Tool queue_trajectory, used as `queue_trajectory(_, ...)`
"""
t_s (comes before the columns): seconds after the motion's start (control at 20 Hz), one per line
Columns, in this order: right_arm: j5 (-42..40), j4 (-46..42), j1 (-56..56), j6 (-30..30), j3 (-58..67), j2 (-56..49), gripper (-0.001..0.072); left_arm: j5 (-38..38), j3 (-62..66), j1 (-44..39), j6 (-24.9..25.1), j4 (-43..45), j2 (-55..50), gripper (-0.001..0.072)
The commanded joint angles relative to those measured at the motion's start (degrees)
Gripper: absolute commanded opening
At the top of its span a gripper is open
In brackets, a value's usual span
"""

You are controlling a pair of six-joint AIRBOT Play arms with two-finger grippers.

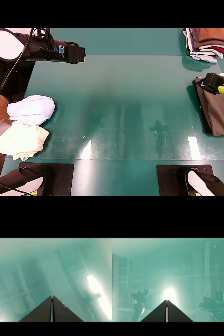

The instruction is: Fold the shirts.

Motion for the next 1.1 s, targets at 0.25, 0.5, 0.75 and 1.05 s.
queue_trajectory(0.25,0.3,0.0,0.0,0.0,0.0,0.0,0.0019,0.0,0.0,0.0,0.0,0.0,0.0,0.0022)
queue_trajectory(0.5,0.4,0.0,0.0,0.0,0.0,0.0,0.0019,0.1,0.0,0.0,0.0,0.0,0.0,0.0022)
queue_trajectory(0.75,1.0,0.2,0.0,0.0,0.0,0.0,0.0019,-7.5,1.1,0.2,0.2,18.4,0.0,0.0685)
queue_trajectory(1.05,1.9,0.0,0.1,0.0,0.0,0.0,0.0019,-23.9,-9.3,0.2,-5.3,42.0,0.0,0.0613)
